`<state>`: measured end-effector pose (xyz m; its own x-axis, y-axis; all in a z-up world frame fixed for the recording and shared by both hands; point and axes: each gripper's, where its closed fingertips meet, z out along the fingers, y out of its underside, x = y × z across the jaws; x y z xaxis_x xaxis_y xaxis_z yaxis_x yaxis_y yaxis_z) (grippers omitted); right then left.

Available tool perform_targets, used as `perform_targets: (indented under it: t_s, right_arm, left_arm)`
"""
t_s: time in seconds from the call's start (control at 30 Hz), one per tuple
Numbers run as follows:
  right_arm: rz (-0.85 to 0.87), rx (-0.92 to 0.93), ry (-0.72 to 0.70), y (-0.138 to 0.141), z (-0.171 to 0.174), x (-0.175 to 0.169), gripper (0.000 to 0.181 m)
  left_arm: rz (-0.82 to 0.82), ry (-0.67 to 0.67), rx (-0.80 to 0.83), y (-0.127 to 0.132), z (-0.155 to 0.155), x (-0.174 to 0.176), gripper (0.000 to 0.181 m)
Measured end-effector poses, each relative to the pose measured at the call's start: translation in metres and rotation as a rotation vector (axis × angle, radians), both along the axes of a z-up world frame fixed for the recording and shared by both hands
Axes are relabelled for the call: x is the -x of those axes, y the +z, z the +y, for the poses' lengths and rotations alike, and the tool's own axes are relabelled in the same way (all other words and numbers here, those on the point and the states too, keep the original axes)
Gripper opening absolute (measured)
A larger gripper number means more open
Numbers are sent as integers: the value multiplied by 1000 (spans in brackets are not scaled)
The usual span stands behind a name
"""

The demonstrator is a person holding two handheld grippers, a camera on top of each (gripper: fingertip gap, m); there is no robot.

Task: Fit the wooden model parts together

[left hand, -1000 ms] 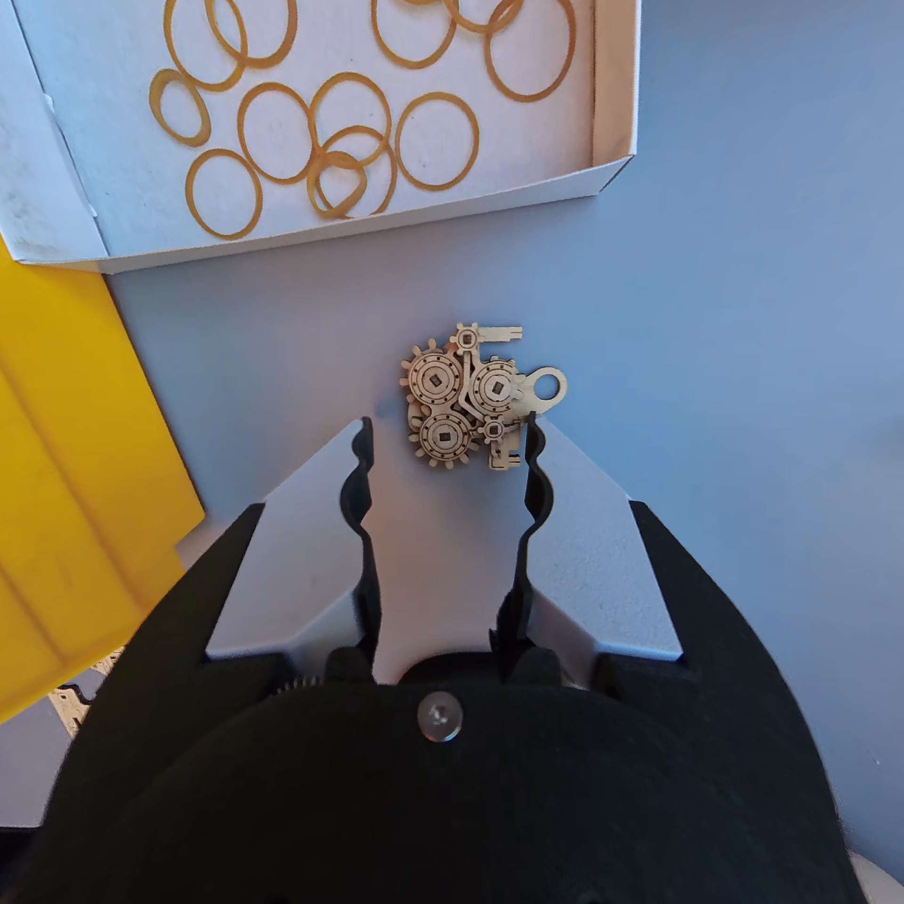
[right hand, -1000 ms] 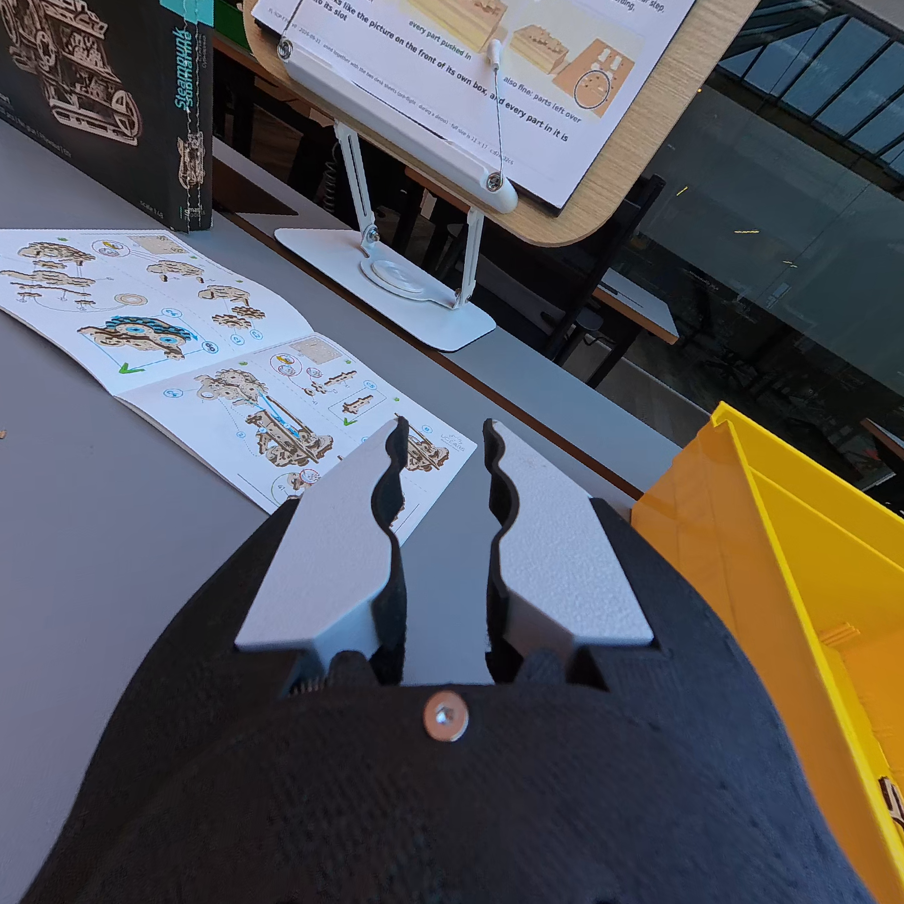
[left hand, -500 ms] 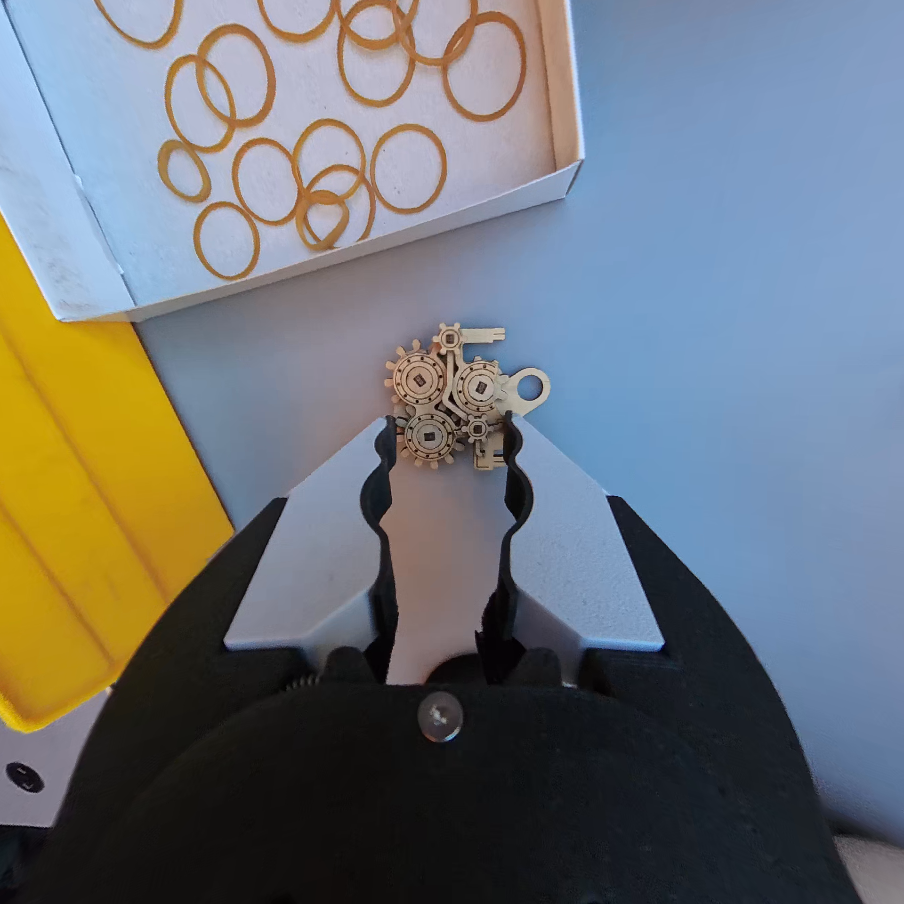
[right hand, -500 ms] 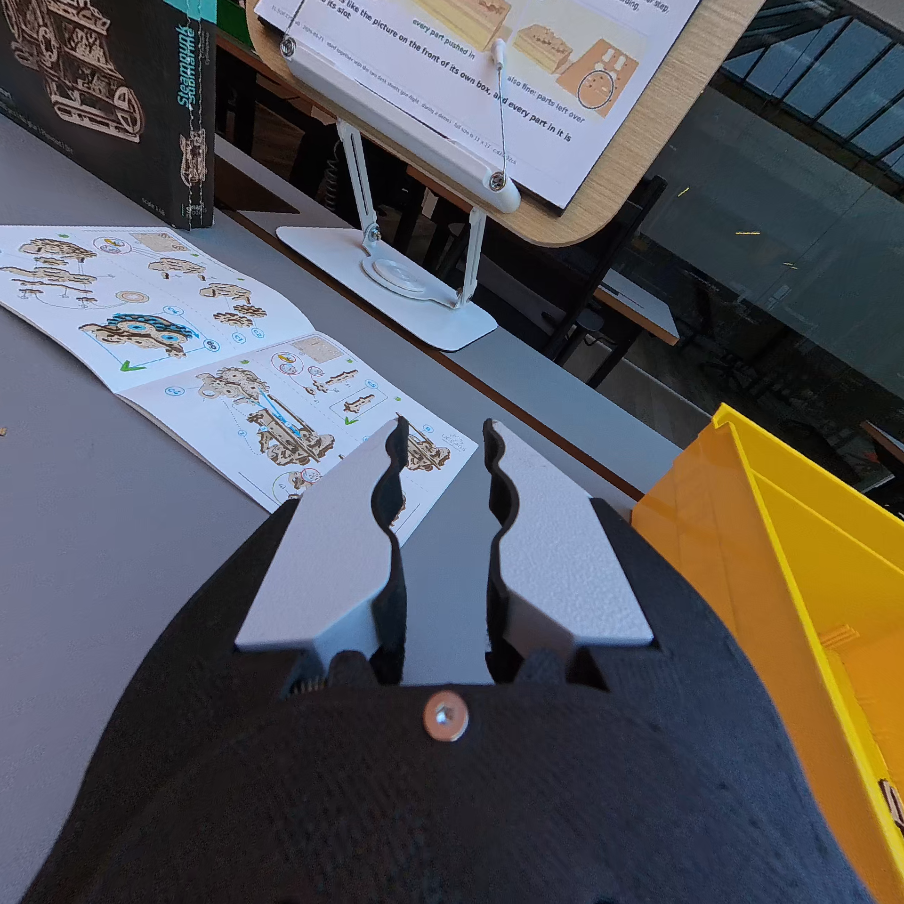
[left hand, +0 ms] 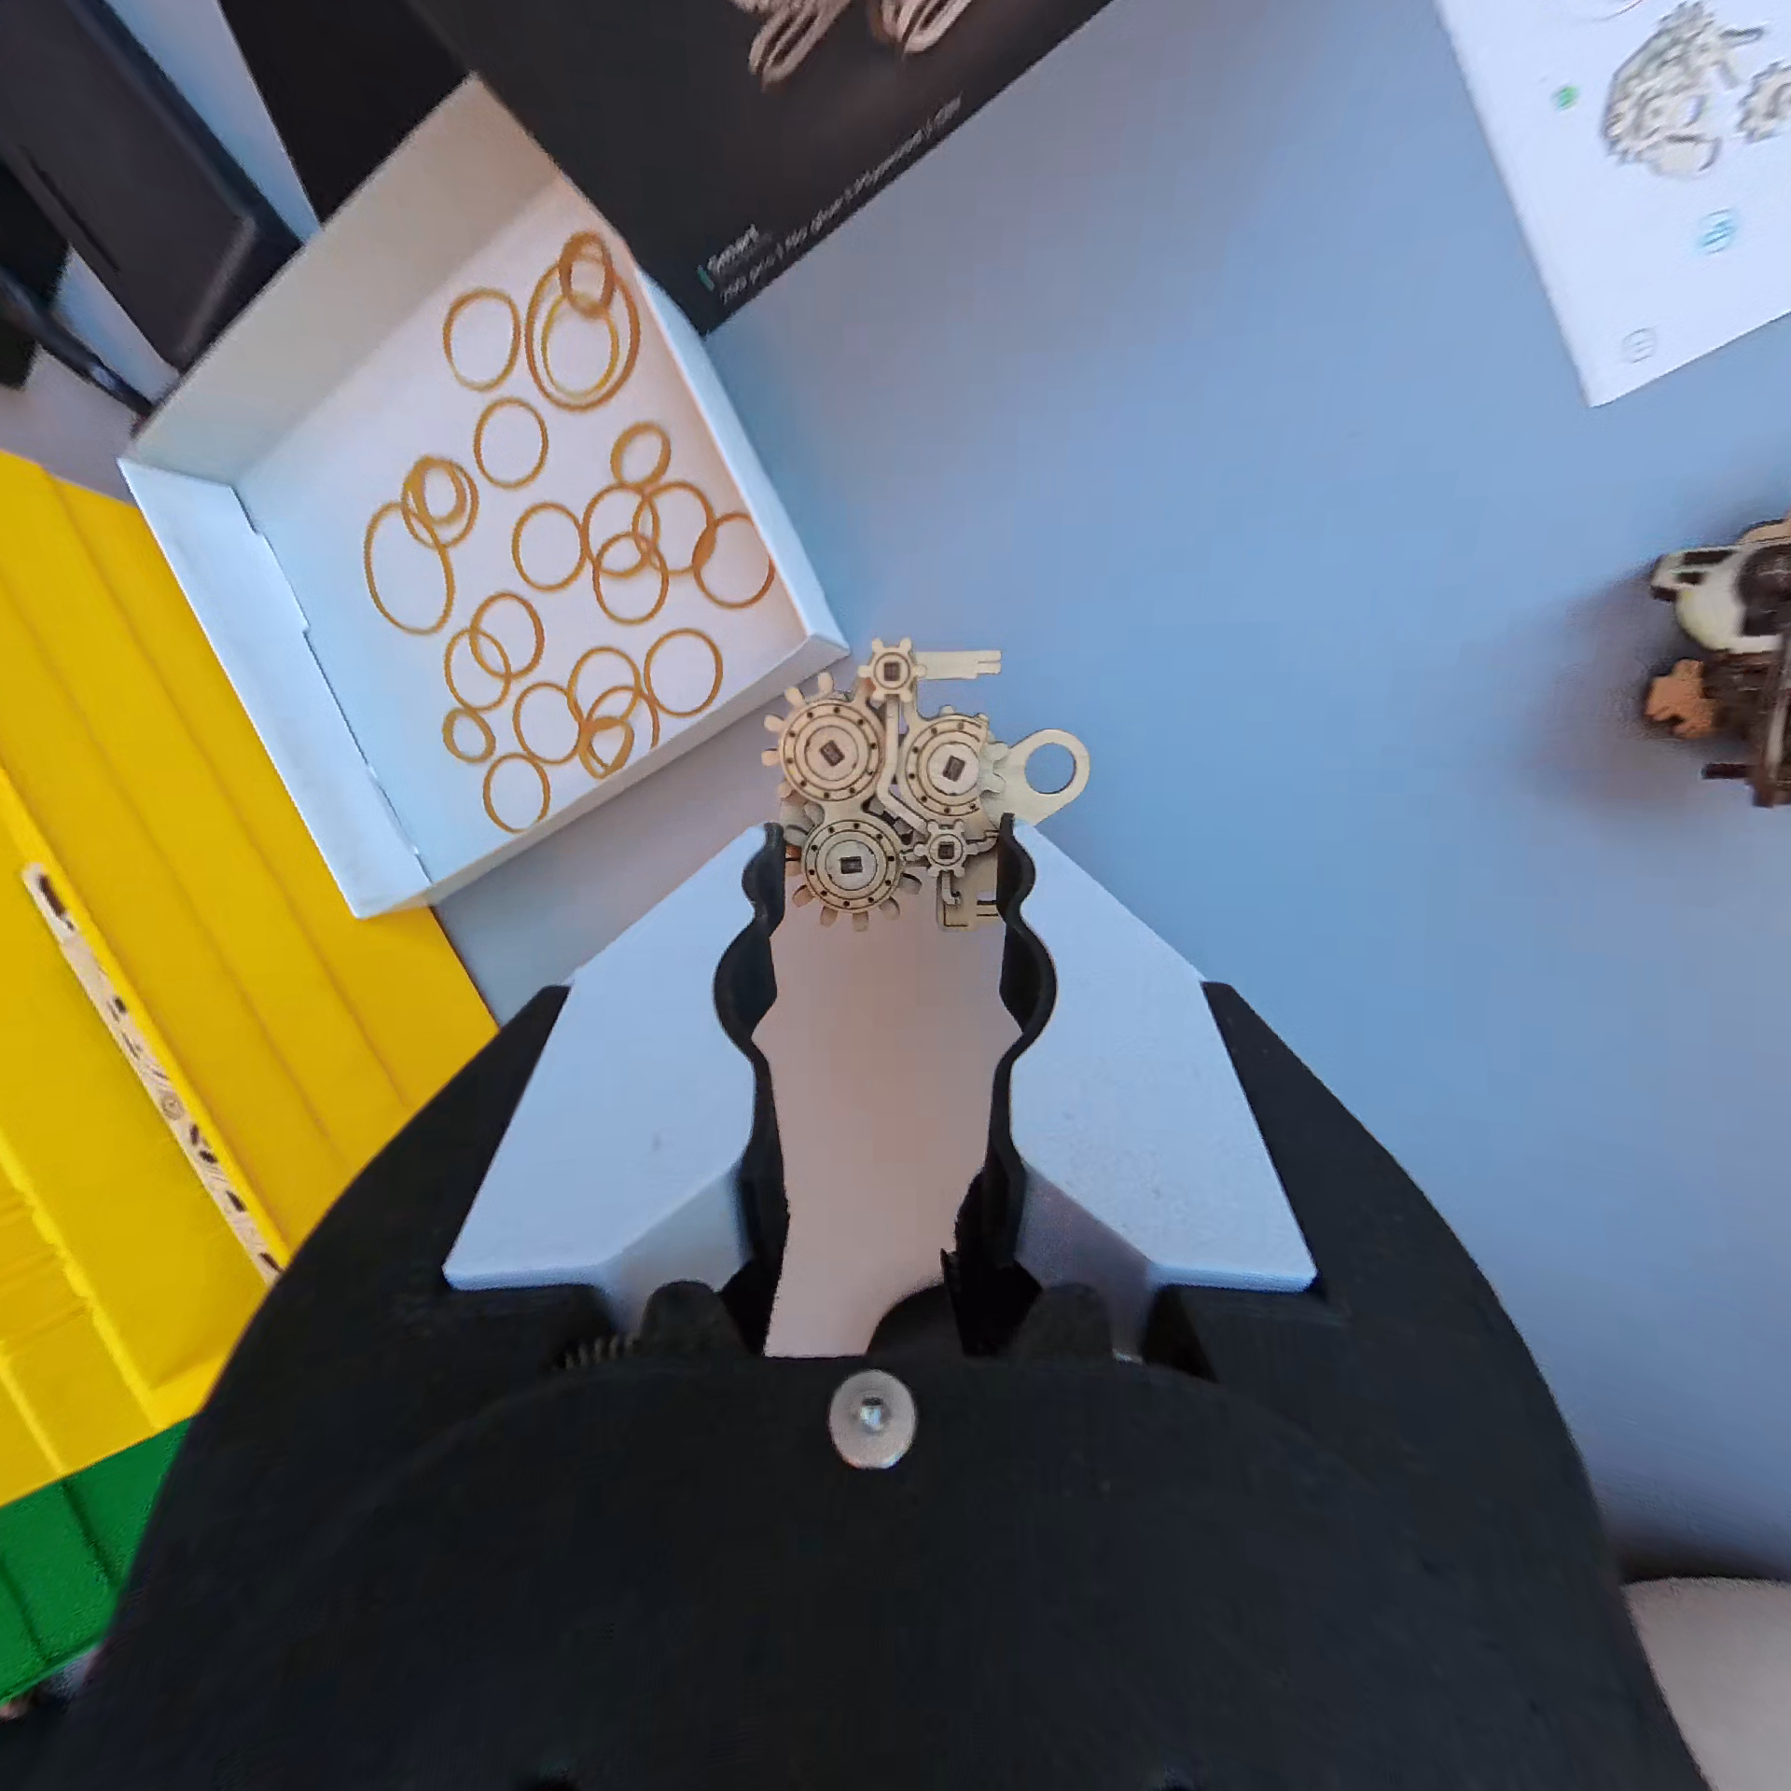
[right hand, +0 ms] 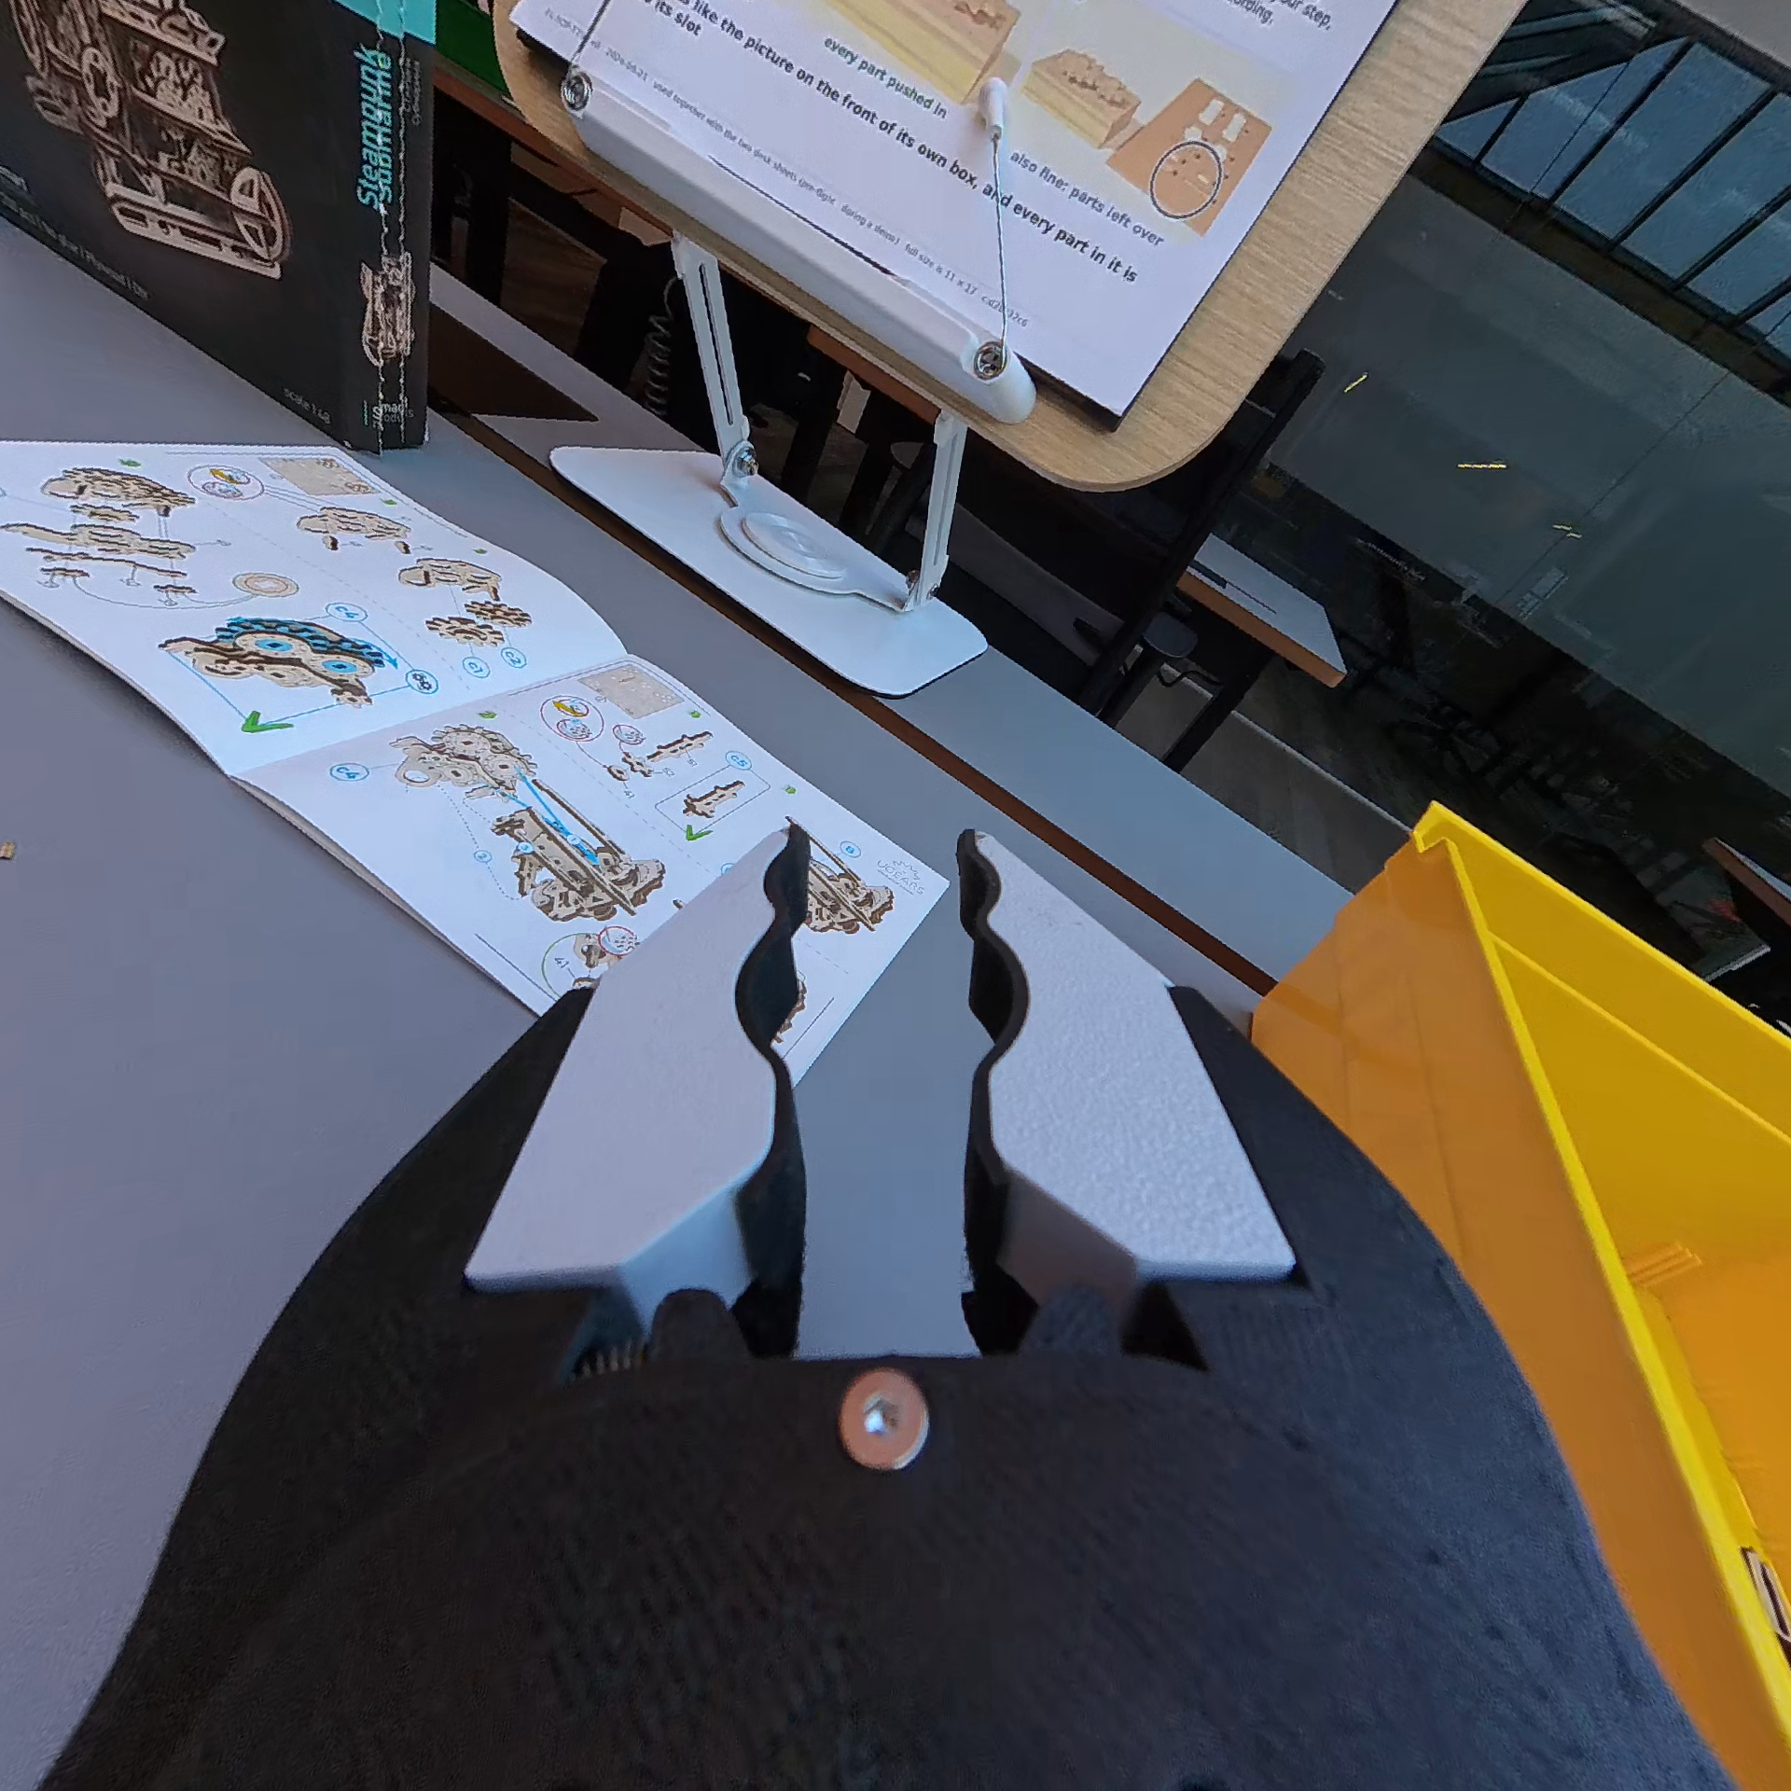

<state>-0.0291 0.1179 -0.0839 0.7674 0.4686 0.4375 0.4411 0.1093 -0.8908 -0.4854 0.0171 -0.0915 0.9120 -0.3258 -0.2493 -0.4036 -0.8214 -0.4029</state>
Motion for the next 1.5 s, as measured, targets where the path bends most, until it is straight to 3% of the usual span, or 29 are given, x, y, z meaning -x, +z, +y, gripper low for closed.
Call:
perform_targets:
  t_s: [0.23,0.43,0.53,0.73,1.07,1.5]
  right_arm:
    - [-2,-1,2,0,0,1,29]
    - [0,-2,3,0,-1,1,29]
    - [-1,-3,4,0,-1,1,29]
    - [6,-3,7,1,-2,2,30]
    - [8,-2,10,1,-2,3,30]
    - [9,-3,23,1,-4,5,30]
  left_arm:
    - [45,-208,-144,49,4,-62,43]
    - [-8,-490,-334,95,2,-147,43]
    - [-8,-622,-376,104,-3,-190,43]
    - [19,-800,-349,88,-4,-250,43]
    - [22,-923,-268,58,-8,-297,43]
    - [57,-1000,-174,27,-13,-318,43]
